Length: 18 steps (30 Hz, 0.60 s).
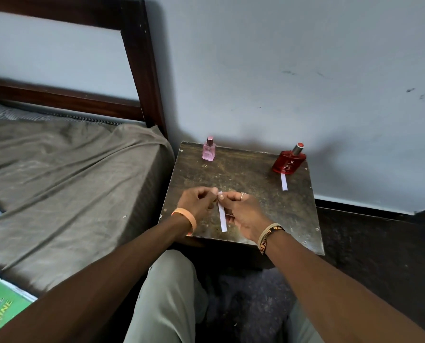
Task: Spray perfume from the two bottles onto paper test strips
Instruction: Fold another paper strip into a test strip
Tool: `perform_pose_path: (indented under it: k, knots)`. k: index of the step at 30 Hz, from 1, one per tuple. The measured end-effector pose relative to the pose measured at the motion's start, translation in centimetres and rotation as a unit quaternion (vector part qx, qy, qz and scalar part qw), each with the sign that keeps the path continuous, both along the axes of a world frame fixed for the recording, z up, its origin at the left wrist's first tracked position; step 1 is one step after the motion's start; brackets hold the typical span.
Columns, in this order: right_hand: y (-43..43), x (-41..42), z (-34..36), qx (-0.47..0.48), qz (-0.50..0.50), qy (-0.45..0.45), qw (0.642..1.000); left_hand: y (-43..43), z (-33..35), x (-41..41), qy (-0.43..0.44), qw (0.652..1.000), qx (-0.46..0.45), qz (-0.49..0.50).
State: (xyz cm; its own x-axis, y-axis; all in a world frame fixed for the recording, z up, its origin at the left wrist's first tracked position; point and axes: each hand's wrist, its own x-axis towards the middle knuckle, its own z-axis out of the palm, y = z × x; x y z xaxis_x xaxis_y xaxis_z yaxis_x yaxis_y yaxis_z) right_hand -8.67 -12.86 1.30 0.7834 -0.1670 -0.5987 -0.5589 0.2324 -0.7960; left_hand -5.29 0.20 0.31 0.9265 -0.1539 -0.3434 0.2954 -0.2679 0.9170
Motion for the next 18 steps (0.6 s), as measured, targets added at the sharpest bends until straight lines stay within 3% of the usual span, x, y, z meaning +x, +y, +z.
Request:
perform_pose_path:
  k: [2, 5, 11, 18]
  knots:
    - [-0.8, -1.5, 1.3, 0.015, -0.010, -0.026, 1.000, -1.1, 1.6, -1.0, 0.086, 0.993, -0.084, 0.002]
    - [-2.3, -3.5, 3.0, 0.001, -0.038, -0.054, 0.998, -2.3, 3.0, -2.1, 0.133, 0.980, -0.145, 0.014]
    - [-5.0, -6.1, 4.6, -0.036, -0.031, -0.056, 0.997, -5.1, 4.0, -3.6, 0.120, 0.988, -0.095, -0.026]
    - [-7.2, -7.0, 3.4, -0.035, -0.078, -0.028, 0.996, -8.0, 3.3, -2.8, 0.104, 0.989, -0.101, 0.016]
